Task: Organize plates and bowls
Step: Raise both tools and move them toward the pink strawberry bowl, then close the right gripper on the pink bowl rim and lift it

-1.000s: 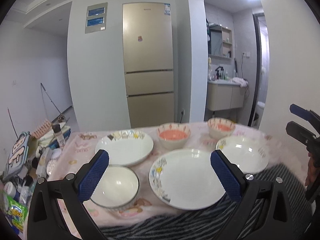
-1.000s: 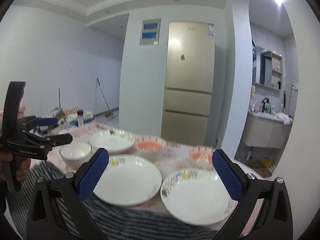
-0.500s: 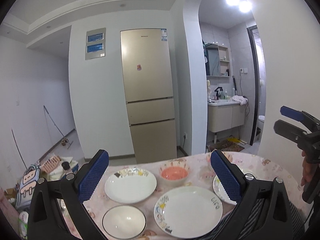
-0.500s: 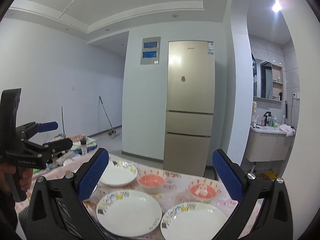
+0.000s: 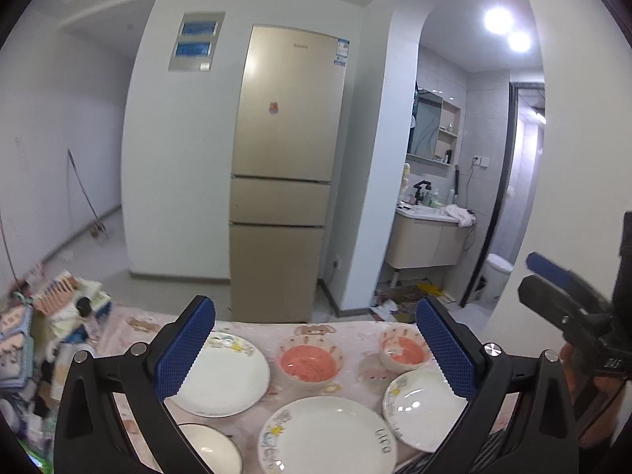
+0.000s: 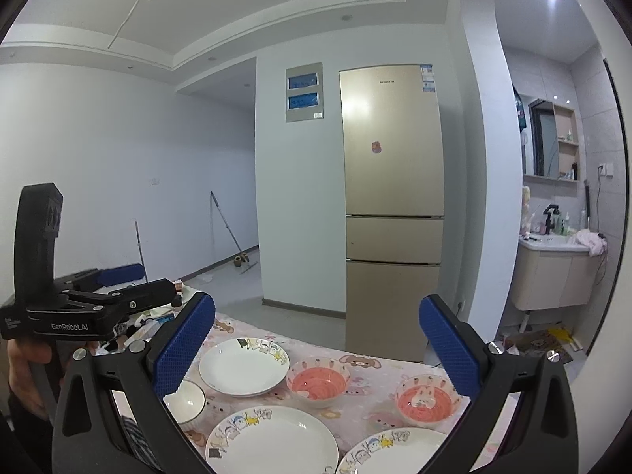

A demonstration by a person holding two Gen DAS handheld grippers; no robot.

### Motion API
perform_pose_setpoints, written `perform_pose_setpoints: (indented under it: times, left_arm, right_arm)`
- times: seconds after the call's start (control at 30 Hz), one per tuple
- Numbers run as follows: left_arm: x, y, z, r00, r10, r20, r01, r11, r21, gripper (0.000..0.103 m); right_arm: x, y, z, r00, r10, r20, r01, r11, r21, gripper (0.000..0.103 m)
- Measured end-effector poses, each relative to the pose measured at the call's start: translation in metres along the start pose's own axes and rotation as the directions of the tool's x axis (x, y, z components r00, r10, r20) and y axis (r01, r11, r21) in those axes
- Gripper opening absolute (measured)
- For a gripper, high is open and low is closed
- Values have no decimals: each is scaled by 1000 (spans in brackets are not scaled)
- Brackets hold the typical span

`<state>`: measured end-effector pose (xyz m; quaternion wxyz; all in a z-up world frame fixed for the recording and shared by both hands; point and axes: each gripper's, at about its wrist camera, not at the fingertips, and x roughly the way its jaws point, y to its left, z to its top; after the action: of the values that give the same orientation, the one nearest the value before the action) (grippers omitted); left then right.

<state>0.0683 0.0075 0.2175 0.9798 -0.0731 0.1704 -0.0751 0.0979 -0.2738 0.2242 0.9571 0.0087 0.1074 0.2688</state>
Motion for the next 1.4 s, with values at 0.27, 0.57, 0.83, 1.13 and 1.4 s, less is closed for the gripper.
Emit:
perform_pose_setpoints:
  times: [0.27,0.57,0.83,1.13,1.4]
  left_arm:
    - [43,-1,22,999,42,-18,-41,998,53,103]
    - [108,6,17,994,60,-88,-57,998,28,103]
    - [169,40,-14,972,95,-217,-105,994,-35,103]
    - [222,36,-63,926,177,-333,-180,983,21,83]
    - [259,47,-93,888,169,-428,-192,981,-11,59]
  right_arm:
    - [34,-17,21,1000,27,-12,-27,1000,9,103]
    - [84,-32,23,997,32,-64,-30,999,32,103]
    - [137,-53,-18,987,-22,-159,32,998,60,103]
    - [194,-57,-73,954,29,-299,5,994,112,94]
    - [225,-72,-106,926,24,-377,47,983,177,76]
